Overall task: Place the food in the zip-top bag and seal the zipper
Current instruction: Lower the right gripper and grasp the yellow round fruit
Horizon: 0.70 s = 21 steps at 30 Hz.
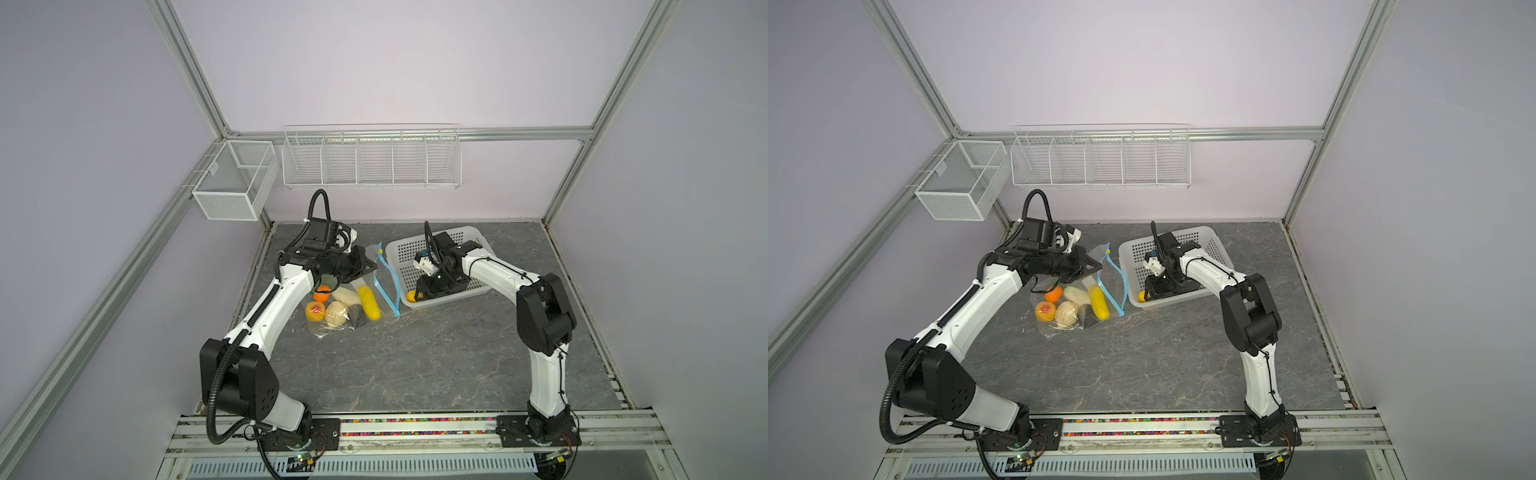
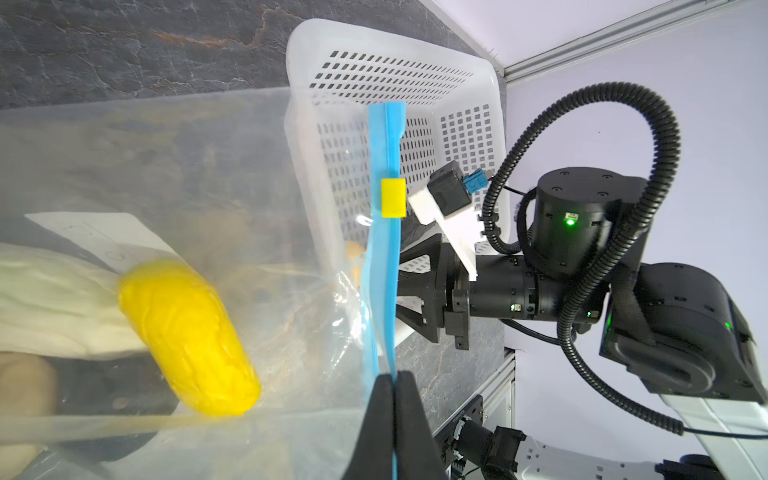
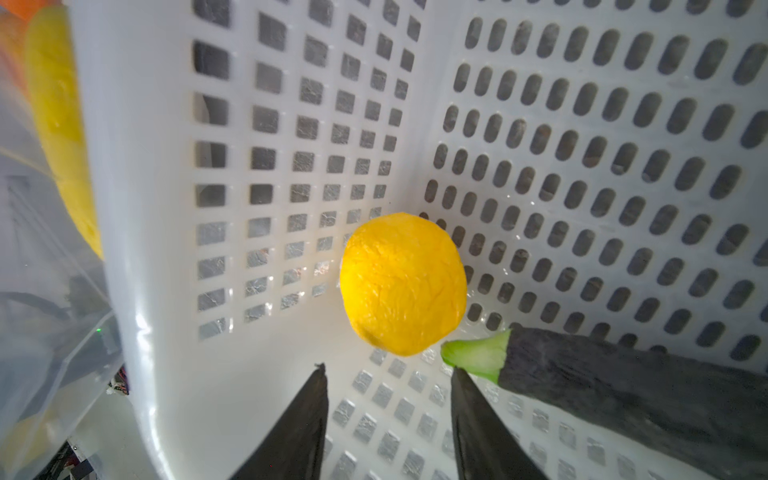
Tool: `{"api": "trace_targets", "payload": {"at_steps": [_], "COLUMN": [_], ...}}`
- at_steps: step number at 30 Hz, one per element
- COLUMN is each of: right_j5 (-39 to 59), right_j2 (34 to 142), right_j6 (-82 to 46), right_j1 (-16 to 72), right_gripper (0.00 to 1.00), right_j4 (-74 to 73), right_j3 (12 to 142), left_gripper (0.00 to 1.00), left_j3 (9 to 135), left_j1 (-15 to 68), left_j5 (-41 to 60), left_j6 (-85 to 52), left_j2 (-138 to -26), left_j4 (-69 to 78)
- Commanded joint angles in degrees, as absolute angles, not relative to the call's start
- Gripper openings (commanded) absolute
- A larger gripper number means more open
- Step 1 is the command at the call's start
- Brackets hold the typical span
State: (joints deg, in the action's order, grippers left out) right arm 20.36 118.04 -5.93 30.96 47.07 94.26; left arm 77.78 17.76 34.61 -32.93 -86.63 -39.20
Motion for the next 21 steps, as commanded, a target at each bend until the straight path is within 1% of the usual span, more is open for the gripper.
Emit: {"api": "trace_targets", "payload": {"at_steps": [1,6,11,21], "right_j5": [19.8,19.1,16.9,8.7], "right_j2": [119.1,120.4,121.5,123.1], "right_j6": [-4.5,-4.8,-5.6,-6.1], "right_j1": [31.9,32.7,33.3,33.1], "right_gripper": [0.50,0.53,0.53,0.53], "right_j4": [47.8,47.1,46.1,45.4], "right_j3": [95.7,97.0,97.5,98.1], "left_gripper": [0.00,0.00,0.00,0.00], "left_j3": [78.9,79.1,79.8,79.2], "left_j1": [18.2,18.3,18.3,18.3], "left_j5": [35.3,35.4,34.8,34.9], "left_j6": [-33.4,-33.5,-32.8,-33.5], "left_j2": [-87.9,-88.5,-88.8,-88.8], "left_j4": [-38.2,-37.9,-38.8,-37.5]}}
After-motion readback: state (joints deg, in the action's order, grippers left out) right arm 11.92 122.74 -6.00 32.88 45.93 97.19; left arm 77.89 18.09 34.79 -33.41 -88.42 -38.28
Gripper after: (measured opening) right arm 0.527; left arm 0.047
